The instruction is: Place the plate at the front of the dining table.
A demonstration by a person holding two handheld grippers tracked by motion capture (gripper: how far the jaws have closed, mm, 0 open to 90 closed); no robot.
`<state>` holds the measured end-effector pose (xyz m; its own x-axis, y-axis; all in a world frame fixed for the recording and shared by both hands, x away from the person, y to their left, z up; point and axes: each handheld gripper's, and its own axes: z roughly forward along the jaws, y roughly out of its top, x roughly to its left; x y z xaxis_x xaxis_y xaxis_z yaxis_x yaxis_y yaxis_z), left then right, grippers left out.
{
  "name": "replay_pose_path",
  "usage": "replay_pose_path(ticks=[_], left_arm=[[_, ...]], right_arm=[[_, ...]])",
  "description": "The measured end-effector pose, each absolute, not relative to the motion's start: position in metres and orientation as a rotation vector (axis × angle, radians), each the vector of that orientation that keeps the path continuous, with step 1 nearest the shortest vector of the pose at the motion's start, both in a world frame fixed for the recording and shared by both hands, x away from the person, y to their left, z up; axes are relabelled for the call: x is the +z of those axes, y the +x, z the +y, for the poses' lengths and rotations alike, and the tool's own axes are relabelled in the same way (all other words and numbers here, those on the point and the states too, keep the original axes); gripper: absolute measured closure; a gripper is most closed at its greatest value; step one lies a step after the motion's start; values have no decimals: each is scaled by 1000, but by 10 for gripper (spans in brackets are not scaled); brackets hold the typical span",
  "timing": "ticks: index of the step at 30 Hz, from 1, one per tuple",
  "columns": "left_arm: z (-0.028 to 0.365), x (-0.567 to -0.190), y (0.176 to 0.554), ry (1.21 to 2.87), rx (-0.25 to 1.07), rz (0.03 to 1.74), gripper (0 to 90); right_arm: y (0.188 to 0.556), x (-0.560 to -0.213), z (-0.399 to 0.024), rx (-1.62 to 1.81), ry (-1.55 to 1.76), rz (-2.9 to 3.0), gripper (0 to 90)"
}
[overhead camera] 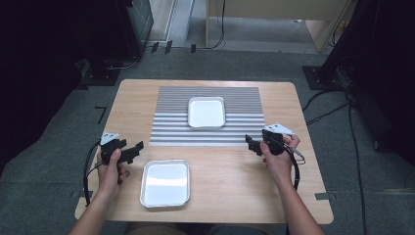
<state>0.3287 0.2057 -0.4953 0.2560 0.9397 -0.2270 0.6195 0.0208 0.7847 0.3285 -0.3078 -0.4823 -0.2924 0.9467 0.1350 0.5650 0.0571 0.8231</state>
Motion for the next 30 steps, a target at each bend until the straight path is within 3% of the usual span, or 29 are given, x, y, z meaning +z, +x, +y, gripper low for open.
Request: replay_pose_path(ticks=[30], left_arm=[[243,-503,282,1748,558,1488,203]], right_arm=[[254,-506,-378,1102,1601,1828,256]])
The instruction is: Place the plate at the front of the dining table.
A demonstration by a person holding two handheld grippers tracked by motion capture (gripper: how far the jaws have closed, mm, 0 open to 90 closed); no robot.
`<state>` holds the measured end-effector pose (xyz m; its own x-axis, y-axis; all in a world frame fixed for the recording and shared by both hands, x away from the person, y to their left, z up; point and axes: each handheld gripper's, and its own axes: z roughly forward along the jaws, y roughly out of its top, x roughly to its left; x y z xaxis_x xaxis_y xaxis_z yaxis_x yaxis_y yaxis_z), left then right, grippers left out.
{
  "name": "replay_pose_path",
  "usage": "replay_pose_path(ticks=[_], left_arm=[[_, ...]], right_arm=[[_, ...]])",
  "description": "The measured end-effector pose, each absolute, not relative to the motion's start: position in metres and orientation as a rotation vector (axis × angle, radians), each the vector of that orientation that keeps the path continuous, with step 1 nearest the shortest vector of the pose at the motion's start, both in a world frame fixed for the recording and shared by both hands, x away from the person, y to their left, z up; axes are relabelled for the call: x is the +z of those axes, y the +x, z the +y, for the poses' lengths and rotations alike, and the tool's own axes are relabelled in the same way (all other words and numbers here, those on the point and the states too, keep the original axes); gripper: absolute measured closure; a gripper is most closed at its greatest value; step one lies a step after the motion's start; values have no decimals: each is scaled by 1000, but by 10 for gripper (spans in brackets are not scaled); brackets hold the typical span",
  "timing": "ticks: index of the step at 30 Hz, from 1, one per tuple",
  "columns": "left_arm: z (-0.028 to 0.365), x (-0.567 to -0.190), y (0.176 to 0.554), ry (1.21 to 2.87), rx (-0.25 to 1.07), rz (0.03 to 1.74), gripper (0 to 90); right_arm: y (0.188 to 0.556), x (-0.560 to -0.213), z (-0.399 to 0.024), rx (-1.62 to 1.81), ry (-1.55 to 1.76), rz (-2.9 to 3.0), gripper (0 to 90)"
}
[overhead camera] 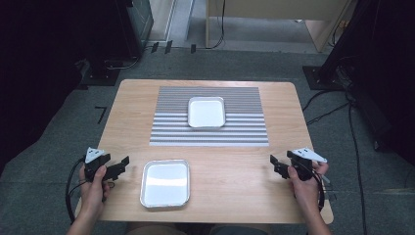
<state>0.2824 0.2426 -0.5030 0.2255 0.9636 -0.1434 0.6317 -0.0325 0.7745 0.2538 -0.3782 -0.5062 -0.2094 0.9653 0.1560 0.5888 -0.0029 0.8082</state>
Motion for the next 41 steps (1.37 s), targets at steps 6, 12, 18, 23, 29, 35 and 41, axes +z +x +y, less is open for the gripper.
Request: replay_pose_path(ticks=[6,12,18,23,29,35,41], left_arm=[[249,-507,274,1785,570,1498,203],[253,-510,266,1829,632,1510,203],[259,-514,258,1857,644,1514,200],[262,-515,253,1881,661,1507,198],[264,-516,250,1897,661,1496,195],[261,-517,248,1897,691,1487,191],[263,-518,249,1884,663,1500,187]], right_arm=[[237,-510,-394,1077,1618,1820,258],[225,-511,-404,1060,1626,1810,259],[213,-515,-415,1029,1652,1804,262],[204,-519,-420,1003,1663,1804,263],[199,-523,-420,953,1671,1822,264],[198,-524,-412,861,1642,1844,275],[198,-524,-412,860,1640,1845,274]])
